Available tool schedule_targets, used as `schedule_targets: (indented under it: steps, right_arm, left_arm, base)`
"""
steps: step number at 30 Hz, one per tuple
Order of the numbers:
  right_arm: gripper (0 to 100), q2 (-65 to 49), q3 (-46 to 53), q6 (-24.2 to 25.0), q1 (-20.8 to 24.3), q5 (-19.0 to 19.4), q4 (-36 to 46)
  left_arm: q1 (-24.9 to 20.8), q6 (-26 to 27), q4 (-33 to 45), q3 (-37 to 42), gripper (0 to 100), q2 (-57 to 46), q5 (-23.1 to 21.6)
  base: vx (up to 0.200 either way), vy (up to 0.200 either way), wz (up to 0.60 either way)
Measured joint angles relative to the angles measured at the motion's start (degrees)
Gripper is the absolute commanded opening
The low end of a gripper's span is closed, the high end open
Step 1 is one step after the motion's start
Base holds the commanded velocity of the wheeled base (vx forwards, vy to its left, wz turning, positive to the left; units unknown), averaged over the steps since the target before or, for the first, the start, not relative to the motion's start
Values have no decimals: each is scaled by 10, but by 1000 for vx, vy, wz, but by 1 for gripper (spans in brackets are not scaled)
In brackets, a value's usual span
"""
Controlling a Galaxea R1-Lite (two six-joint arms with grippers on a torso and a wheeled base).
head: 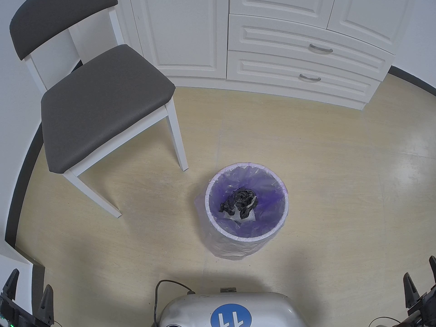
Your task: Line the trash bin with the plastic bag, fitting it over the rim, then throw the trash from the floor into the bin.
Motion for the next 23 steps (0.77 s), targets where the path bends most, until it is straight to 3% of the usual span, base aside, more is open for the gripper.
schedule_targets:
  steps: [23]
  right_arm:
    - [100,1,0,2,1,12,7]
  left_arm:
    - [-1,-1,-2,0,100,1,-4]
  base:
    - [0,0,0]
